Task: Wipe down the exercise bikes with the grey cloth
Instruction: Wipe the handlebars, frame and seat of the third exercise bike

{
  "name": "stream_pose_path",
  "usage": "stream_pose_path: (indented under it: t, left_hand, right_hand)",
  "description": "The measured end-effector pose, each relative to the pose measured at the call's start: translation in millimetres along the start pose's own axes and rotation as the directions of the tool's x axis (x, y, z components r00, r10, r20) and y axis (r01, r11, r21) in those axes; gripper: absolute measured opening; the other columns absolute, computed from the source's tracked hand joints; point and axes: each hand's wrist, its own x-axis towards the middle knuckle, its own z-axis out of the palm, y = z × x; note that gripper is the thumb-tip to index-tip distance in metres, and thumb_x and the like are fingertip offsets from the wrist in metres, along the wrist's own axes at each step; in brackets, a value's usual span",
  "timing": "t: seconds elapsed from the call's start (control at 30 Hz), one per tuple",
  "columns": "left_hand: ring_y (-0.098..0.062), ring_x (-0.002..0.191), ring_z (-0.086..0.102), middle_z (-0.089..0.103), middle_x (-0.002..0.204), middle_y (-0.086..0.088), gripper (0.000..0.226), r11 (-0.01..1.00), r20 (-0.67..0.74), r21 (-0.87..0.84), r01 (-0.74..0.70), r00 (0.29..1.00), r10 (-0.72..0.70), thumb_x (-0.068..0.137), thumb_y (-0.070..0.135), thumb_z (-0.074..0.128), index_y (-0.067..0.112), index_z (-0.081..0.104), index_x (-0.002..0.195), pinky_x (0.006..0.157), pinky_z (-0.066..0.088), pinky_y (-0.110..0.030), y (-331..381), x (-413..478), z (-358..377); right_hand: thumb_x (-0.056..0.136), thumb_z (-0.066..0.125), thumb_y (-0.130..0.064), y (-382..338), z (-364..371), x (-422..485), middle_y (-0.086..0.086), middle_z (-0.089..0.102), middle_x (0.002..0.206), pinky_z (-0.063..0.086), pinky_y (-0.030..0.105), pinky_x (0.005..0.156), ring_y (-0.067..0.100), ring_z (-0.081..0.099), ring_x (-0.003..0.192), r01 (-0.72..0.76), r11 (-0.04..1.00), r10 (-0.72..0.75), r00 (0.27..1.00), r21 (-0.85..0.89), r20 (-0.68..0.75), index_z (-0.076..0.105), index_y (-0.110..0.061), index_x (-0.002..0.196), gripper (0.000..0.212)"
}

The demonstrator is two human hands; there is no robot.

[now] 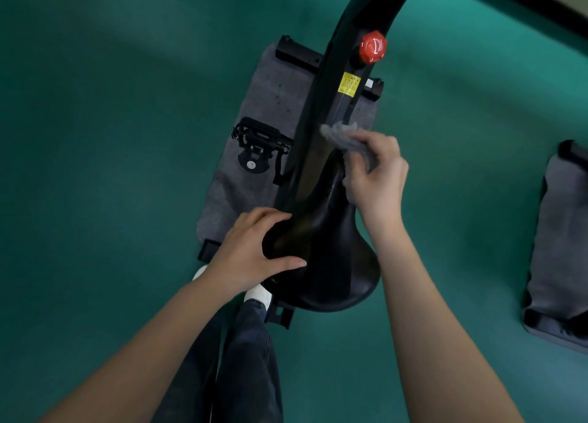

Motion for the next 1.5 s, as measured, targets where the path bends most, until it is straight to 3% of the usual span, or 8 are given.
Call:
stream_pose_path:
  t: [0.1,0.43,0.53,0.73,0.87,1.13,1.37,1.5]
  left_hand:
    - [-0.006,0.115,0.035,0.041,0.121,0.021,0.082,1.0,0.001,-0.013,0.0,1.0,0.0,0.057,0.072,0.063,0.034,0.049,0.129,0.095,0.029,-0.025,-0.5,0.8,-0.5]
    - [-0.008,0.116,0.036,0.042,0.121,0.02,0.084,1.0,-0.006,-0.001,-0.021,1.0,0.021,0.057,0.074,0.061,0.031,0.049,0.128,0.097,0.033,-0.029,-2.1,1.1,0.0]
    - [-0.008,0.116,0.036,0.039,0.119,0.022,0.087,1.0,-0.01,0.005,-0.024,1.0,0.024,0.057,0.076,0.059,0.029,0.049,0.129,0.098,0.034,-0.03,-2.8,0.2,0.0]
    - [-0.007,0.116,0.036,0.041,0.119,0.023,0.082,0.999,-0.001,-0.038,0.003,1.0,-0.003,0.056,0.078,0.061,0.037,0.049,0.126,0.101,0.035,-0.036,-3.8,-1.4,0.9]
    - [-0.007,0.115,0.037,0.042,0.117,0.023,0.086,0.998,-0.013,-0.062,0.015,1.0,-0.016,0.052,0.082,0.059,0.037,0.05,0.125,0.102,0.035,-0.037,-4.2,-1.7,1.7]
    - [-0.004,0.113,0.037,0.043,0.114,0.019,0.088,0.996,-0.074,-0.086,0.036,0.996,-0.043,0.05,0.077,0.063,0.028,0.054,0.122,0.096,0.03,-0.023,-2.8,-6.0,4.5]
    - [-0.011,0.116,0.043,0.046,0.116,0.014,0.079,0.996,-0.056,-0.085,0.036,0.998,-0.041,0.056,0.064,0.072,0.024,0.054,0.121,0.098,0.037,-0.027,-5.7,-9.2,2.5]
    - [-0.012,0.118,0.044,0.047,0.12,0.013,0.084,0.996,-0.053,-0.085,0.032,0.998,-0.036,0.053,0.07,0.067,0.027,0.053,0.124,0.101,0.039,-0.031,-6.0,-8.3,1.5]
  right_hand:
    - [0.073,0.058,0.013,-1.4,-4.7,-14.1,-0.026,0.051,0.085,0.041,0.013,0.077,0.021,0.054,0.087,0.151,0.987,-0.144,0.982,-0.046,0.126,0.071,-0.009,0.095,0.034]
    - [0.075,0.062,0.013,-7.0,-10.5,-57.0,-0.003,0.067,0.088,0.043,0.02,0.077,0.024,0.053,0.084,0.163,0.986,-0.148,0.95,-0.035,0.275,0.071,-0.006,0.095,0.029]
    - [0.075,0.061,0.013,-13.1,-15.8,-69.3,-0.02,0.056,0.085,0.044,0.016,0.077,0.025,0.057,0.085,0.127,0.992,-0.118,0.931,-0.004,0.347,0.07,-0.006,0.095,0.029]
    - [0.083,0.059,-0.001,-25.5,-30.7,-7.3,-0.012,0.058,0.088,0.041,0.018,0.077,0.025,0.06,0.084,0.181,0.981,-0.158,0.954,-0.067,0.255,0.07,-0.008,0.098,0.02]
    - [0.088,0.055,-0.003,-21.4,-5.4,33.1,0.015,0.066,0.096,0.036,0.024,0.079,0.031,0.053,0.099,0.3,0.915,-0.103,0.82,-0.27,0.563,0.067,-0.007,0.106,0.022]
    - [0.073,0.045,0.008,-33.4,20.8,-6.7,0.016,0.066,0.095,0.037,0.034,0.074,0.032,0.048,0.098,0.659,0.655,-0.14,0.588,-0.37,0.797,0.06,-0.004,0.097,0.031]
    - [0.077,0.058,0.014,-22.6,4.7,-76.0,0.009,0.068,0.085,0.047,0.029,0.075,0.028,0.054,0.084,0.273,0.949,-0.177,0.875,-0.158,0.45,0.069,0.0,0.096,0.025]
    - [0.083,0.062,-0.004,-14.0,-17.6,-101.4,0.0,0.066,0.092,0.046,0.014,0.083,0.008,0.063,0.089,-0.275,0.946,0.24,0.95,0.172,0.2,0.068,-0.021,0.094,0.021]
